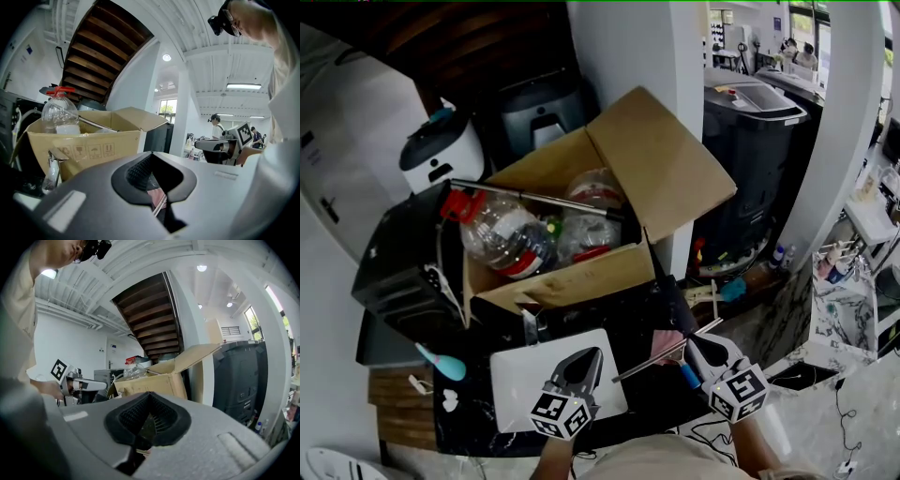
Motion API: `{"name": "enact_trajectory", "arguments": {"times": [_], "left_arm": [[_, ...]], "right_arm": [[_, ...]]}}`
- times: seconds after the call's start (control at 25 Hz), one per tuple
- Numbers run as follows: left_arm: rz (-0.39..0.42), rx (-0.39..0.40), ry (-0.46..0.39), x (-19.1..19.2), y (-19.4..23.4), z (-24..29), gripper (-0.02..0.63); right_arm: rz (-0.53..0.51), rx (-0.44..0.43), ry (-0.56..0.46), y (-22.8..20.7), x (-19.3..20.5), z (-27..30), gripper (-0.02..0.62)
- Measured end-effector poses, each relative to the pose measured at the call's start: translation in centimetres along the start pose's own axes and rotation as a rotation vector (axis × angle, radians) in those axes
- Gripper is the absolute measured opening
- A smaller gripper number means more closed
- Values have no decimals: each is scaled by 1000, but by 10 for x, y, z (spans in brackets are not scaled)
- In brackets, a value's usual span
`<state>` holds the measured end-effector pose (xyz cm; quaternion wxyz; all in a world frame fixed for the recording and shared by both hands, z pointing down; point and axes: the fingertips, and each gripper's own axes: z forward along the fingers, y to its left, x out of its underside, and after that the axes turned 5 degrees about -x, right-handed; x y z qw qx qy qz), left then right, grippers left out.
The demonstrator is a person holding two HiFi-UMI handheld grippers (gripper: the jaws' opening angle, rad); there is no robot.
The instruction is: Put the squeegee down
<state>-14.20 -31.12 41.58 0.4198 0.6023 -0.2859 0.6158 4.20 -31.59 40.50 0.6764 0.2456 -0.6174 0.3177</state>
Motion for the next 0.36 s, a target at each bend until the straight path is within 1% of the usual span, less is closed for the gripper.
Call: {"name": "enact_trajectory", "arguments": {"times": [0.12,0.36], "left_arm": [[4,0,-19,-3,1,0,14],[38,-1,-112,-31,14,12,14]], "right_arm": [[-30,13,2,-3,-3,0,2],[-78,118,-68,-38,-26,10,2]]}}
